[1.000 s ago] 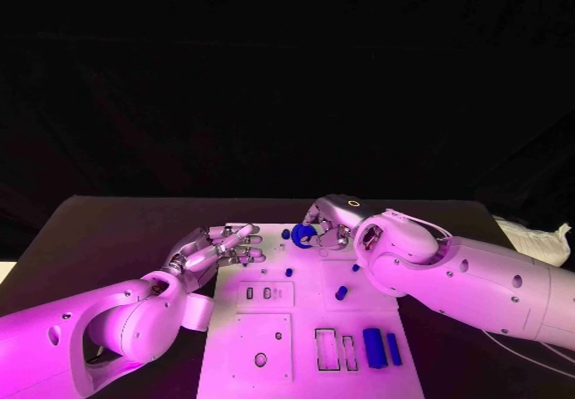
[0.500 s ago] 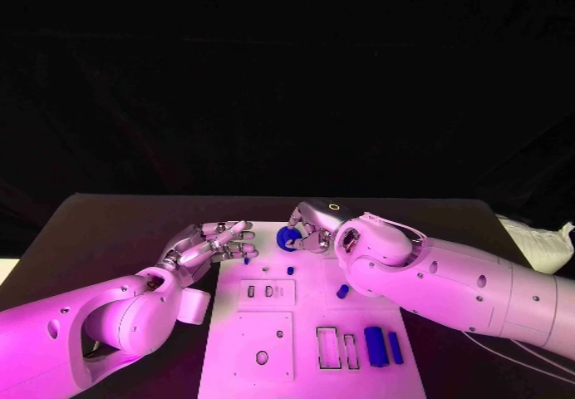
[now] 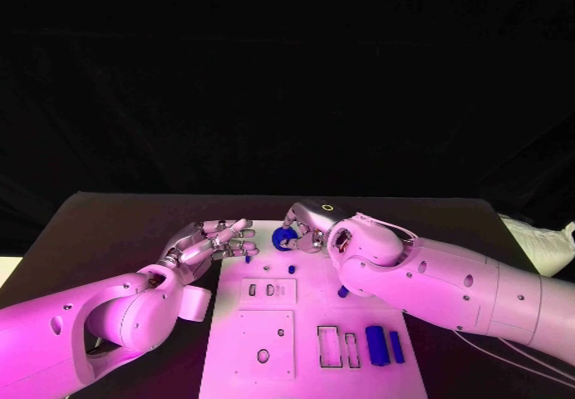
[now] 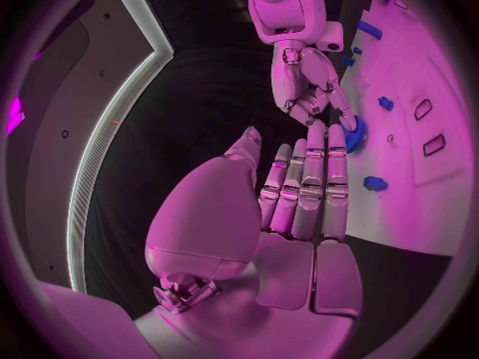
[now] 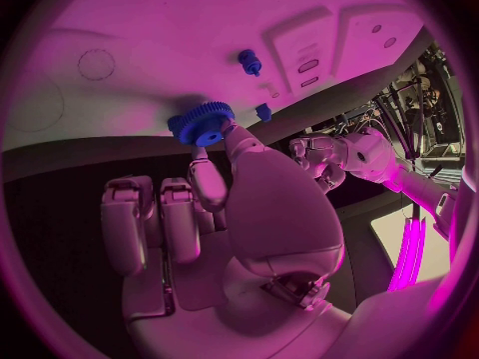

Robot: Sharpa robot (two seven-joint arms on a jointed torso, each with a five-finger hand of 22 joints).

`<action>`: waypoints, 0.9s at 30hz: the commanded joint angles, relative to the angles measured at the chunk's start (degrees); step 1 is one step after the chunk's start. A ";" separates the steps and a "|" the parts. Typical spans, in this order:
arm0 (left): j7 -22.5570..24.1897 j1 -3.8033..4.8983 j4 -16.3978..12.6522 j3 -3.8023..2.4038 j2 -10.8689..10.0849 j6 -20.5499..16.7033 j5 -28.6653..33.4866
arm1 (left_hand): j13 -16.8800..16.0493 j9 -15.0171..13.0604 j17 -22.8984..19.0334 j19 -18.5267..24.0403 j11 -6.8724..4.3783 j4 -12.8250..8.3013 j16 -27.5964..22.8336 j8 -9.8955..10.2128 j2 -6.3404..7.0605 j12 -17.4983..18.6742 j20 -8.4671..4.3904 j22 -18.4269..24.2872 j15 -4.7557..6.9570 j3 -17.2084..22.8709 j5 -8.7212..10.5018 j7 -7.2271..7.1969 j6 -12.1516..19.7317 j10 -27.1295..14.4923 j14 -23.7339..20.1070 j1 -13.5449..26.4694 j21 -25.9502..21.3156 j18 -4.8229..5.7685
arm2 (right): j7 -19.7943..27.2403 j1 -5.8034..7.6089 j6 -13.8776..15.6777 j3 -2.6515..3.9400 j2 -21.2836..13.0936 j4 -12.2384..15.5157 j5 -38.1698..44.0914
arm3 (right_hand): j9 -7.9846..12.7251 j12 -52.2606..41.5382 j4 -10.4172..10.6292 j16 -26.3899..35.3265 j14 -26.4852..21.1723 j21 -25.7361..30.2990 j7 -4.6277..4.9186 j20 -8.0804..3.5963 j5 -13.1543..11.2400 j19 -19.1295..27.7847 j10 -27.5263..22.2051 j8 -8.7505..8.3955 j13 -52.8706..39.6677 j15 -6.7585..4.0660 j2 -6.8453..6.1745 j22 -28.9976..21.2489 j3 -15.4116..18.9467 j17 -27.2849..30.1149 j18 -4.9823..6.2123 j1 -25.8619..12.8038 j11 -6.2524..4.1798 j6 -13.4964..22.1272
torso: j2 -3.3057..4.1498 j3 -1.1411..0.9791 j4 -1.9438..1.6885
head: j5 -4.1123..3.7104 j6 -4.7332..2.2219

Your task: Assemble the parts on the task board

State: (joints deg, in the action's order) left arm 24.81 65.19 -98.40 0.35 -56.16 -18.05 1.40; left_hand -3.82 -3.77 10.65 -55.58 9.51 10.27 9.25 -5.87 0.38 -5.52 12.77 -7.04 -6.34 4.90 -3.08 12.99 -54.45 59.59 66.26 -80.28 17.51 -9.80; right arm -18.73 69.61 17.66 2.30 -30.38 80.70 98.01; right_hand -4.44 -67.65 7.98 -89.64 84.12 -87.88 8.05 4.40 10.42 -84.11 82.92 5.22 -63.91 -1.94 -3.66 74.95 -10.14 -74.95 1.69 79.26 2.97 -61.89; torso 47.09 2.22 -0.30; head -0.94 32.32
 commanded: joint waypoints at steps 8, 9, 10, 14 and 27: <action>0.70 0.07 -0.08 -0.05 0.00 0.53 0.14 | 0.01 0.02 0.08 -0.27 0.36 -0.39 -0.24 0.37 -0.31 0.29 0.01 0.07 -0.26 0.10 -0.01 0.29 -0.25 -0.03 -0.05 -0.14 -0.32 -0.67 | -0.01 -0.37 -3.45 -0.43 0.23 -0.63 0.45 | -0.05 -22.35 1.55 -0.36 5.88 -0.32 -0.20 0.58 -0.22 -3.31 7.08 -1.66 -26.09 0.92 -1.42 10.80 2.20 -15.05 -0.73 -3.38 0.08 0.71 | -0.01 0.01 0.00 | 0.10 0.11; 0.68 0.07 -0.08 -0.05 -0.01 0.53 0.15 | 0.01 0.02 0.08 -0.27 0.36 -0.39 -0.24 0.37 -0.31 0.29 0.01 0.07 -0.26 0.10 -0.01 0.29 -0.25 -0.03 -0.05 -0.14 -0.32 -0.67 | 0.05 -0.38 -3.49 -0.45 0.20 -0.57 0.40 | -0.04 -22.35 1.84 -0.36 5.88 -0.32 -0.17 0.70 -0.26 -3.31 7.08 -1.66 -26.09 1.00 -1.63 10.81 2.59 -15.05 -0.73 -3.96 0.13 0.85 | -0.01 0.00 0.00 | 0.10 0.11; 0.67 0.07 -0.08 -0.05 -0.01 0.53 0.16 | 0.01 0.02 0.08 -0.27 0.36 -0.39 -0.24 0.37 -0.31 0.29 0.01 0.07 -0.26 0.10 -0.01 0.29 -0.25 -0.03 -0.05 -0.14 -0.32 -0.67 | 0.10 -0.38 -3.50 -0.46 0.17 -0.50 0.37 | -0.03 -22.34 2.08 -0.36 5.88 -0.32 -0.16 0.79 -0.28 -3.31 7.07 -1.64 -26.08 1.04 -1.77 10.81 2.91 -15.05 -0.73 -4.42 0.16 0.94 | -0.01 -0.02 0.00 | 0.09 0.11; 0.62 0.07 -0.09 -0.05 -0.04 0.54 0.19 | 0.01 0.02 0.08 -0.27 0.36 -0.39 -0.24 0.37 -0.31 0.29 0.01 0.07 -0.26 0.10 -0.01 0.29 -0.25 -0.03 -0.05 -0.14 -0.32 -0.67 | 0.16 -0.42 -3.08 -0.49 -0.03 -0.30 0.30 | 0.00 -22.24 2.64 -0.36 5.88 -0.31 -0.12 0.94 -0.32 -3.31 7.01 -1.66 -25.99 1.12 -1.96 10.82 3.64 -15.05 -0.72 -5.32 0.21 1.26 | 0.00 -0.01 0.01 | 0.11 0.10; 0.44 0.07 0.00 -0.05 -0.05 0.57 0.21 | 0.00 0.01 0.15 -0.30 0.36 -0.50 -0.33 0.42 -0.34 0.35 0.01 0.12 -0.26 0.08 0.00 0.30 -0.27 0.00 -0.03 -0.19 -0.38 -0.67 | 0.22 -0.60 0.46 -0.51 -0.73 0.16 0.27 | -0.02 -21.92 3.12 -0.31 5.86 -0.27 -0.11 1.02 0.13 -3.25 6.82 -1.60 -25.71 1.17 -1.89 10.73 4.14 -14.93 -0.70 -5.86 0.24 1.46 | 0.01 -0.02 0.04 | 0.06 0.13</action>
State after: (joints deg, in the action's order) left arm 24.78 65.19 -98.34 0.35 -56.26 -18.05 1.45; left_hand -3.81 -3.77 10.74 -55.58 9.51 10.11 9.26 -5.59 0.38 -5.52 12.77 -6.97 -6.34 5.06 -3.08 12.99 -54.45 59.59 66.26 -80.28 17.51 -9.80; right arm -18.66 69.05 17.09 1.80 -31.08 80.75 97.93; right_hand -4.44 -89.60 11.06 -89.64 83.92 -87.87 7.86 5.05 10.32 -83.90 84.25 3.63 -74.96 -1.12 -5.50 74.93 -6.25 -74.93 1.70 73.81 3.30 -60.91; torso 47.09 2.20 -0.26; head -0.80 32.48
